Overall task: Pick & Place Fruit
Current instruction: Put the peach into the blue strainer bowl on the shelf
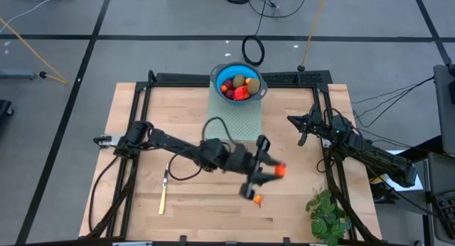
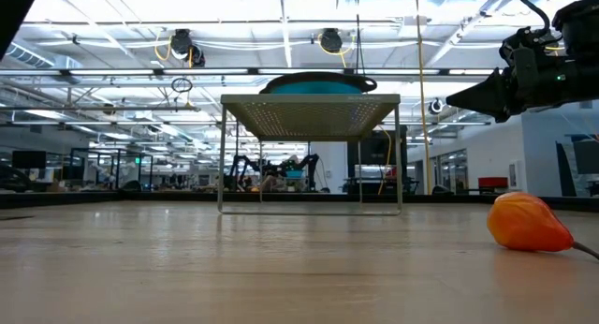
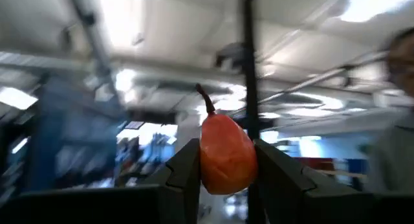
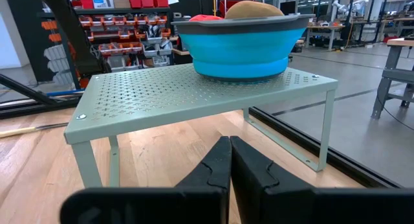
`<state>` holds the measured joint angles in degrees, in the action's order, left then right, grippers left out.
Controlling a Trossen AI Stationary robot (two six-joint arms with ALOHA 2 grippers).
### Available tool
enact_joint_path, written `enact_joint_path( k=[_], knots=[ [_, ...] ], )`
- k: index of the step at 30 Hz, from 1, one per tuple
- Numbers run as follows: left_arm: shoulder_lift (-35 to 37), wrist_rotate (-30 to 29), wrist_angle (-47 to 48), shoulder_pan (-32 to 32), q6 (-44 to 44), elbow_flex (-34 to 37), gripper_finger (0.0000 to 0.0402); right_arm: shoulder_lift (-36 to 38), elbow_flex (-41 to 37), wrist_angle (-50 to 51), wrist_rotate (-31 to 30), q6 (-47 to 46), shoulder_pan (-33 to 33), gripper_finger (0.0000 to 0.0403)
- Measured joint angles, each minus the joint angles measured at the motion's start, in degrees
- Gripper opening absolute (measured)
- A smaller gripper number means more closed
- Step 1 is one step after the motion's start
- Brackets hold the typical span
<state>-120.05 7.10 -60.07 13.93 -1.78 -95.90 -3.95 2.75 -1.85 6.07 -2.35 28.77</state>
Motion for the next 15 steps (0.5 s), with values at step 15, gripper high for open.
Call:
enact_joint_path(
  k=[15],
  knots=[
    [2.9,-31.4,38.4,-3.5,-10.7,0.0,0.0120,0.0,0.0,0.0,0.0,0.0,0.0,0.0000]
  ],
)
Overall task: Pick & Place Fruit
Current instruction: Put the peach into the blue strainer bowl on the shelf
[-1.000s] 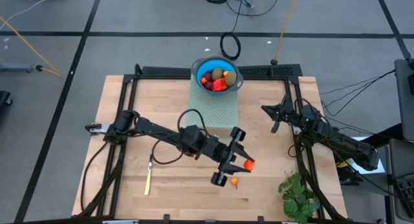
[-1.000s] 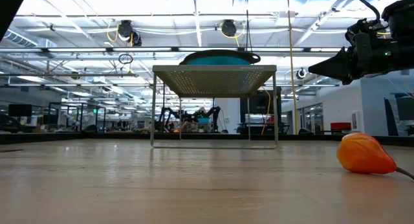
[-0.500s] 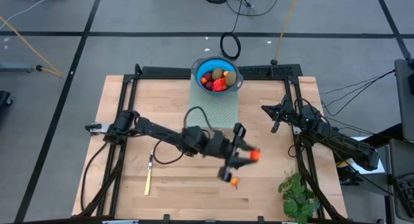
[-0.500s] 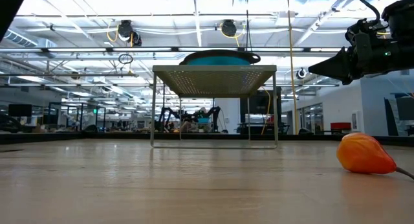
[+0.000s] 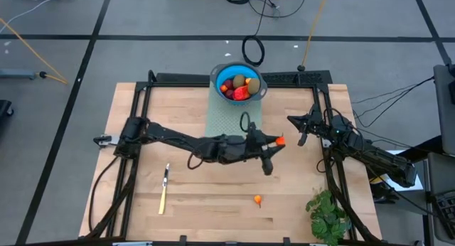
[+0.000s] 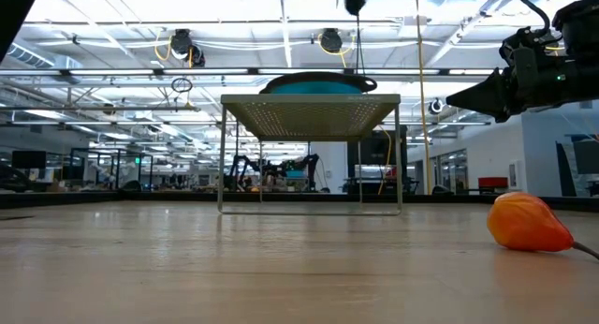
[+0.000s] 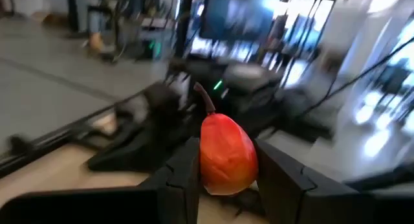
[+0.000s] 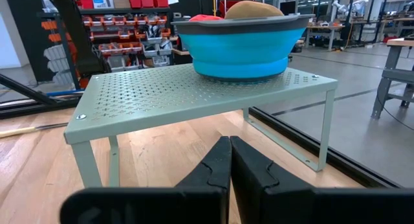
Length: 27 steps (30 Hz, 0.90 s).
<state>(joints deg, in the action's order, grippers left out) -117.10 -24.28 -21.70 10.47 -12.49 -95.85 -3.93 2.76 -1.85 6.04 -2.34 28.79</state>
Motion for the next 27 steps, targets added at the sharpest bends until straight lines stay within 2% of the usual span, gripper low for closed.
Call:
enact_joint_path(
  k=[8,12,16,21,27],
  knots=[
    [10.0,-4.2,29.5,-2.9,0.3,0.0,0.0120,0.0,0.0,0.0,0.0,0.0,0.0,0.0000],
    [15.0,-7.7,38.8,-4.9,0.4,0.0,0.0120,0.0,0.0,0.0,0.0,0.0,0.0,0.0000],
    [18.7,-9.3,43.8,-7.5,3.3,0.0,0.0120,-0.2,0.0,0.0,0.0,0.0,0.0,0.0000],
    [21.2,-9.3,44.1,-11.5,12.2,0.0,0.0120,-0.3,0.0,0.0,0.0,0.0,0.0,0.0000],
    [21.6,-8.5,44.5,-17.6,17.2,0.0,0.0120,-0.3,0.0,0.0,-0.1,0.0,0.0,0.0000]
  ],
)
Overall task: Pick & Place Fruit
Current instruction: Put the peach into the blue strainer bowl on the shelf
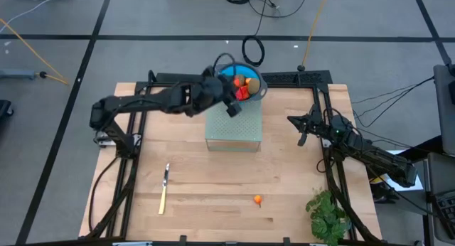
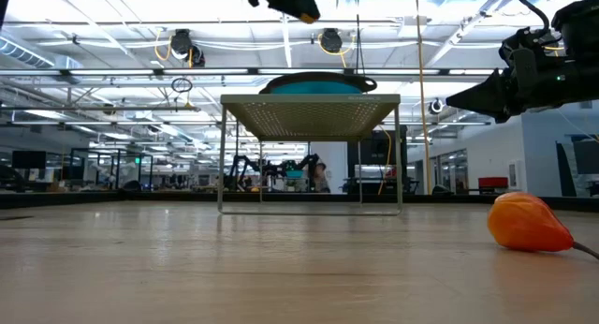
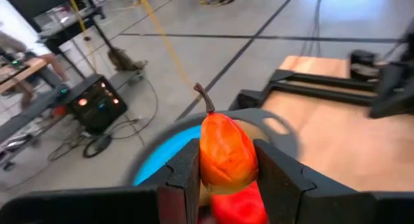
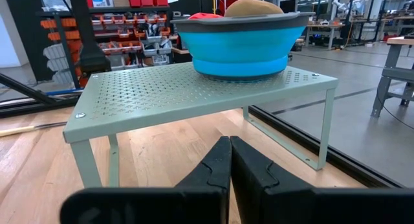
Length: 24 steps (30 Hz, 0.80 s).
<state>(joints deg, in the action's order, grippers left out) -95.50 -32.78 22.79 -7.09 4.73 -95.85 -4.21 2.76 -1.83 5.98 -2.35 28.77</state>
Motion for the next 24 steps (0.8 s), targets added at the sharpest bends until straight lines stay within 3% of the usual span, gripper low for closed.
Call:
enact_joint_path(
  k=[13,24],
  knots=[
    [0.0,14.4,0.3,-12.7,-2.4,0.0,0.0120,0.0,0.0,0.0,0.0,0.0,0.0,0.0000],
    [-0.9,20.8,1.8,-15.9,-4.9,0.0,0.0120,0.0,0.0,0.0,0.0,0.0,0.0,0.0000]
  ],
)
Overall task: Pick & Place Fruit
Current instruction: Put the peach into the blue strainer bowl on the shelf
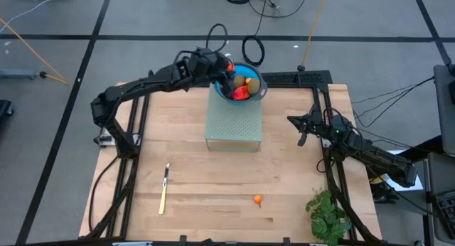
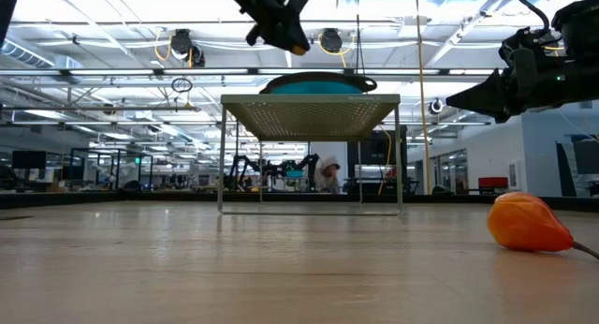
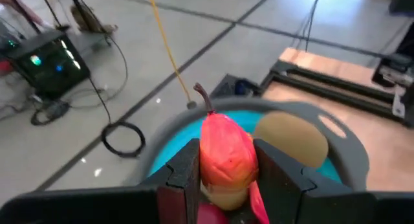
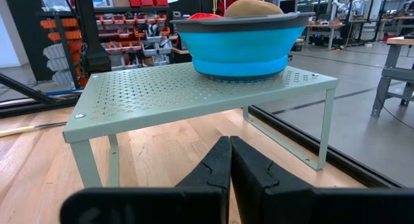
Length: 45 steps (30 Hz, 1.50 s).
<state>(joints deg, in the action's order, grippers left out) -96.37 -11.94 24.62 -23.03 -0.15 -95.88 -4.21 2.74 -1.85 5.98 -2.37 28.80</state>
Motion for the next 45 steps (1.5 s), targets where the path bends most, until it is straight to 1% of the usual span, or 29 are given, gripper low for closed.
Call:
enact_joint_path(
  k=[3,7,10,13,16,25,29,34,39,45],
  knots=[
    [-1.6,0.7,0.3,0.1,-0.2,0.0,0.0120,0.0,0.0,0.0,0.0,0.0,0.0,0.0000],
    [-4.3,4.1,0.6,0.2,-0.3,0.0,0.0120,-0.1,0.0,0.0,0.0,0.0,0.0,0.0000],
    [-5.9,4.7,1.3,-0.1,-0.3,0.0,0.0120,-0.1,0.0,0.0,0.0,-1.0,0.0,0.0000],
    [-6.4,5.1,2.0,-0.7,-1.2,0.0,0.0120,-0.1,0.0,0.0,0.0,-2.8,0.0,0.0000],
    [-6.4,7.2,3.2,-1.7,-3.6,0.0,0.0120,-0.1,0.0,0.0,0.0,-4.2,0.0,0.0000],
    [-7.3,9.2,4.4,-2.4,-5.1,0.0,0.0120,-0.1,0.0,0.0,-0.1,-4.5,0.0,0.0000],
    [-7.8,9.2,5.3,-2.3,-5.4,0.0,0.0120,-0.3,0.0,0.0,-0.1,-4.5,0.0,0.0000],
    [-7.9,8.9,5.3,-2.4,-9.0,0.0,0.0120,-0.5,0.0,0.0,-0.1,-4.5,0.0,0.0000],
    [-7.9,5.8,5.3,-2.4,-9.1,0.0,0.0120,-0.6,0.0,0.0,-0.2,-4.5,0.0,0.0000],
    [-7.9,5.4,5.3,-2.4,-9.2,0.0,0.0123,-0.6,0.0,0.0,-0.2,-4.5,0.0,0.0000]
  ],
)
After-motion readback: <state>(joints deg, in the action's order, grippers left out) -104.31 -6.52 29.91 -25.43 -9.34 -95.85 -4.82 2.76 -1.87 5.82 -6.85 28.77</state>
